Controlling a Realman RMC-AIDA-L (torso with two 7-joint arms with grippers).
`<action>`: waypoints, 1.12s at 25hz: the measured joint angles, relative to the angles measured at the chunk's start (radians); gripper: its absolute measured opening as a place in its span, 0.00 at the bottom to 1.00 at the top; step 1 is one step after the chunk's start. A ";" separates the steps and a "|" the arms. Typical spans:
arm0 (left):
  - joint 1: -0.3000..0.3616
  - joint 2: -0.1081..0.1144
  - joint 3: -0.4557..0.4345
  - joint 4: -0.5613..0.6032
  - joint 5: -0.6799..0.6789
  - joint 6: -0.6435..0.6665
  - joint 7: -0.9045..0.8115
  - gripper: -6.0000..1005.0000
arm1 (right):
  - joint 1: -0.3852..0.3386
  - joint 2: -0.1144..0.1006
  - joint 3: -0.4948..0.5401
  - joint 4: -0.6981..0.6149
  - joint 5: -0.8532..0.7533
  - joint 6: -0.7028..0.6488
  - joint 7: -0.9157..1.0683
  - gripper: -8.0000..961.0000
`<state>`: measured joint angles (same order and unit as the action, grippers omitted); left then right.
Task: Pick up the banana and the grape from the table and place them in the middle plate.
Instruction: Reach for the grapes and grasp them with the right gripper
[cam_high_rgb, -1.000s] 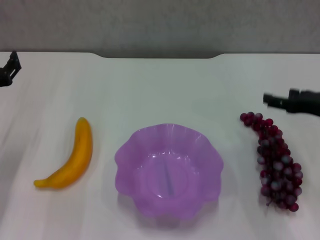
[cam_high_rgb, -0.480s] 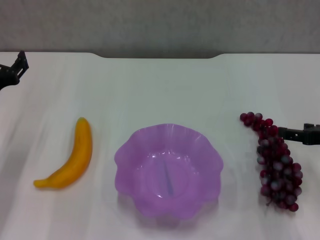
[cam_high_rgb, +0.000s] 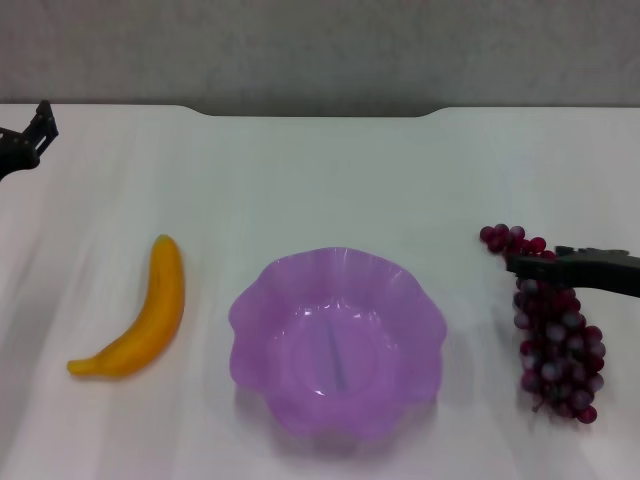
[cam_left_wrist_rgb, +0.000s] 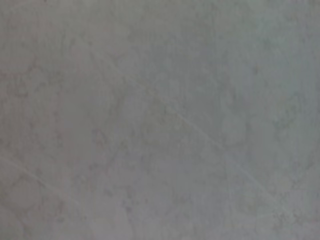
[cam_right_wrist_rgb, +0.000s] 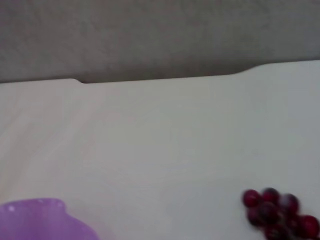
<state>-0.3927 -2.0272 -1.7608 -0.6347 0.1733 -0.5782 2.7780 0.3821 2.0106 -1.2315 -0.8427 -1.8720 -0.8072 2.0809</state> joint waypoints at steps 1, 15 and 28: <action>0.000 0.000 0.000 0.000 0.000 0.000 0.000 0.78 | -0.001 0.001 -0.007 0.001 0.018 -0.003 -0.004 0.89; 0.003 0.002 -0.003 0.007 0.000 0.000 0.000 0.78 | -0.103 0.002 -0.009 -0.061 0.117 0.091 0.003 0.87; 0.001 0.002 -0.001 0.001 0.000 0.002 0.000 0.78 | -0.040 0.006 -0.058 0.060 0.122 0.132 -0.008 0.84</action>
<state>-0.3913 -2.0253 -1.7613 -0.6336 0.1733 -0.5767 2.7784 0.3425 2.0164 -1.2890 -0.7824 -1.7502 -0.6755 2.0732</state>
